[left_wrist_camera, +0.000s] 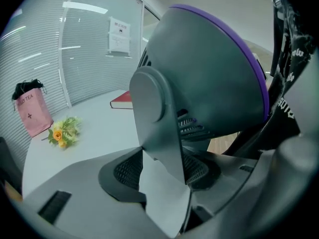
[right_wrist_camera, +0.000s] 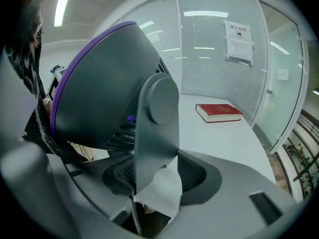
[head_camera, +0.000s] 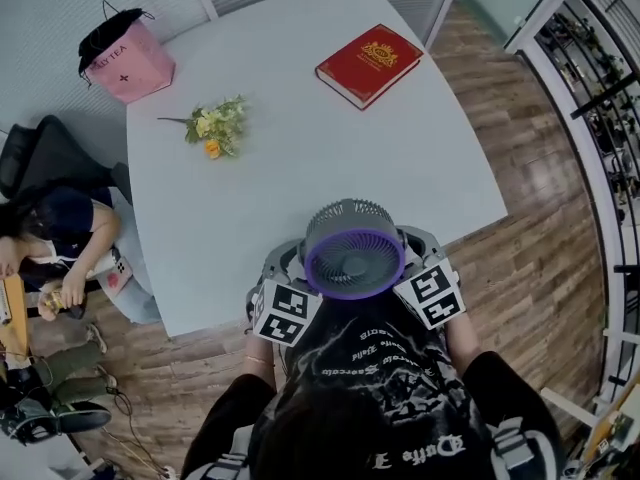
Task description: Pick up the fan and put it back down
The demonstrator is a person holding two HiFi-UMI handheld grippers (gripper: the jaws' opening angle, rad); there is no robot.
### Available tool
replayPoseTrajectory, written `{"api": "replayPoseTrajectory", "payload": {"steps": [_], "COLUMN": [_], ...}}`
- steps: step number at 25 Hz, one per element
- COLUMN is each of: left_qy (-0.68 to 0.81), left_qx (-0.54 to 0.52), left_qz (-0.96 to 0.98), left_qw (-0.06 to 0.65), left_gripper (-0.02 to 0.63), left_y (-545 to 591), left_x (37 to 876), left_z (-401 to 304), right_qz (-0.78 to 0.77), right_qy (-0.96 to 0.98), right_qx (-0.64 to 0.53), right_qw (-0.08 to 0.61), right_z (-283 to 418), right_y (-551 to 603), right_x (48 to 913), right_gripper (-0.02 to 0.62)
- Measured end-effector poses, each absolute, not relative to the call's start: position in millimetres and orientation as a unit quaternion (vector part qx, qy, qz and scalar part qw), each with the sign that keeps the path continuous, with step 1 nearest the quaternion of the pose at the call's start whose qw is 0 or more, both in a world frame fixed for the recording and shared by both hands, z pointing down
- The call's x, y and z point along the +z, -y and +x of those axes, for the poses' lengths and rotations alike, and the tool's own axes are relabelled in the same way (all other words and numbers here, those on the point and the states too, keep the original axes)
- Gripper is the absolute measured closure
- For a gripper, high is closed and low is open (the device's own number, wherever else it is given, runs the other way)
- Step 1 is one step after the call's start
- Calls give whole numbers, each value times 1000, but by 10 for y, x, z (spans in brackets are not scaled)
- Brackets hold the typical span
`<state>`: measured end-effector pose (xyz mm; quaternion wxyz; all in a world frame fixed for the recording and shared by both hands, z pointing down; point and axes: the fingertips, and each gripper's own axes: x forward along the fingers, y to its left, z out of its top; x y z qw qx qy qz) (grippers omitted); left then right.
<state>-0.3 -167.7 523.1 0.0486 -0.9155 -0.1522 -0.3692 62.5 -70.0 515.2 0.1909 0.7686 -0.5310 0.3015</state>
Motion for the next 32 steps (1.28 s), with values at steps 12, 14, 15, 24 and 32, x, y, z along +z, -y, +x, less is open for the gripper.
{"api": "replayPoseTrajectory", "payload": {"steps": [12, 14, 15, 24, 32], "left_qy": [226, 236, 239, 262, 279], "left_qx": [-369, -369, -371, -367, -362], "left_qz": [-900, -897, -895, -888, -884], "left_qw": [60, 66, 71, 88, 93], "left_gripper": [373, 373, 373, 380, 387], "left_y": [1214, 1149, 1121, 899, 716], "left_x": [5251, 5253, 5259, 5172, 5192], "left_z": [566, 663, 709, 1066, 1380], "right_qz": [807, 814, 816, 838, 850], "right_qy": [466, 455, 450, 412, 388], "right_qx": [322, 324, 326, 337, 341], "right_qw": [166, 160, 158, 119, 108], "right_z": [1047, 1122, 1155, 1399, 1663], "right_y": [159, 83, 45, -234, -448], "right_x": [5159, 5158, 5167, 5123, 5171], "right_gripper": [390, 390, 391, 402, 410]}}
